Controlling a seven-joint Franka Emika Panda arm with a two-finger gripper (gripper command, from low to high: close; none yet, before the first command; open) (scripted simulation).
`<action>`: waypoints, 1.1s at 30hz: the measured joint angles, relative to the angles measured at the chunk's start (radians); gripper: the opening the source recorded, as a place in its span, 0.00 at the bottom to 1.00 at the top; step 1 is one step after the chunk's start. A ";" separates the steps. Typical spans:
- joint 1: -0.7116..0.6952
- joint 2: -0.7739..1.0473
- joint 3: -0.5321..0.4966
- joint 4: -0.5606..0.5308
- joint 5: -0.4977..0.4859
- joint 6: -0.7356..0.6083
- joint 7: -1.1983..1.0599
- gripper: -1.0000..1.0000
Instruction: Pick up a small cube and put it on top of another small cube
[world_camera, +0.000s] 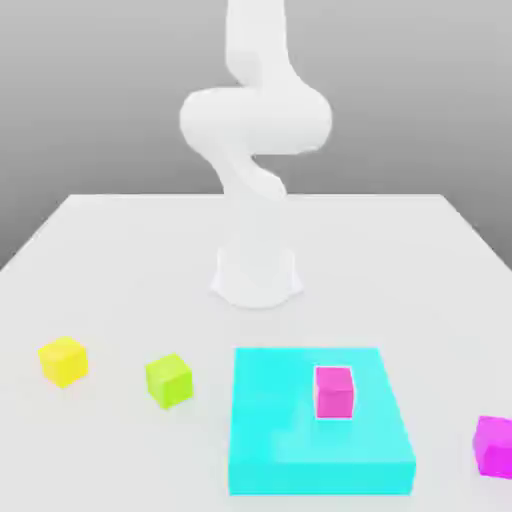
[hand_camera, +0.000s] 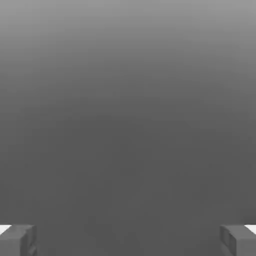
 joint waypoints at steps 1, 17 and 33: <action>-0.020 0.041 -0.019 -0.021 -0.010 0.025 -0.002 0.50; -0.276 0.621 -0.357 -0.326 -0.001 0.378 -0.146 0.50; -0.574 1.024 -0.132 -0.355 0.382 0.645 -0.466 0.00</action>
